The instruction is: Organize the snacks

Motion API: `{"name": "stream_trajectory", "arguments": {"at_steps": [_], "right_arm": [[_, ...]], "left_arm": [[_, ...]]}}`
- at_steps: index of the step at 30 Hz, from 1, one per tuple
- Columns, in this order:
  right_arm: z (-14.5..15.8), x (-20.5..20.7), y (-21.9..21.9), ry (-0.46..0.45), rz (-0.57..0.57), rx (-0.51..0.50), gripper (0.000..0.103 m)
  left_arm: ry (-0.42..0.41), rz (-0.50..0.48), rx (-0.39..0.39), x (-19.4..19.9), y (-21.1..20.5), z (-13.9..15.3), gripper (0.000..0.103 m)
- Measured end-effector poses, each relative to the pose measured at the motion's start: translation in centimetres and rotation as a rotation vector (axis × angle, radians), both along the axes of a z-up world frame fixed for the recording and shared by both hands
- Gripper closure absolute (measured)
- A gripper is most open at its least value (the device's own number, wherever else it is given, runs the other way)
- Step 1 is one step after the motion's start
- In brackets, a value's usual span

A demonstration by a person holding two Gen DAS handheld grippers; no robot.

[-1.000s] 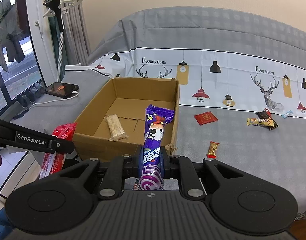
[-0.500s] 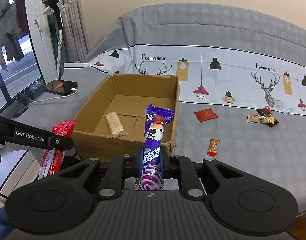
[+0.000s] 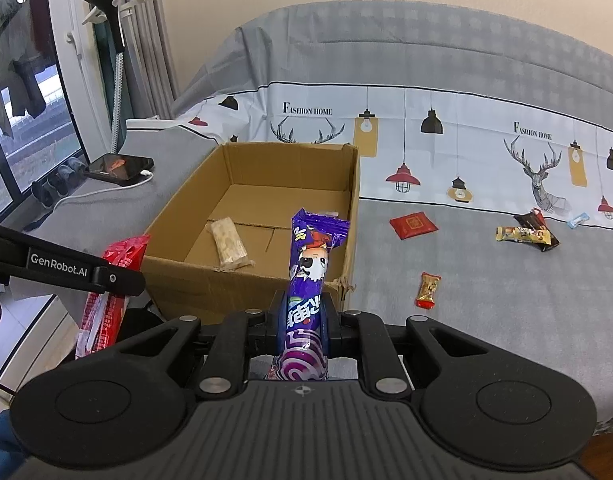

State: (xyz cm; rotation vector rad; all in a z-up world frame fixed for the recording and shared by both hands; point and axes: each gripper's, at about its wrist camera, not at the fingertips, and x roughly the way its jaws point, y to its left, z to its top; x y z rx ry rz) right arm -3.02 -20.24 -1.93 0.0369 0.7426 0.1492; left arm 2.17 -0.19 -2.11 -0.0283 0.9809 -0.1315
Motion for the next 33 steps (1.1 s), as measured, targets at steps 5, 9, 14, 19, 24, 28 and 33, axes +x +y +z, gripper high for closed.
{"name": "stream_trajectory", "arguments": {"at_steps": [5,9,14,19,24,28,33], "right_arm": [[-0.2,0.7,-0.1,0.012,-0.006,-0.004,0.086],[-0.3,1.5,-0.3,0.017,-0.024,-0.007,0.086],[-0.2,2.4,0.1,0.016,-0.017,-0.017,0.086],[-0.1,3.8,0.5,0.012,-0.005,-0.022,0.086],[-0.1,5.4,0.9,0.013,0.008,-0.022,0.086],[0.0,7.1,1.4,0.008,0.02,-0.02,0.086],[-0.1,9.7,2.1,0.002,0.037,-0.018,0.086]], "left_arm": [[0.012,0.014,-0.006,0.7,0.4,-0.4,0.054],[0.015,0.026,-0.012,1.6,0.9,-0.6,0.054],[0.008,0.044,-0.02,3.0,1.5,-0.2,0.054],[-0.011,0.049,-0.018,4.7,1.8,0.4,0.054],[-0.04,0.06,-0.024,6.8,1.9,1.4,0.054],[-0.057,0.071,-0.033,8.8,1.8,1.9,0.054],[-0.059,0.081,-0.047,11.5,1.5,2.0,0.054]]}}
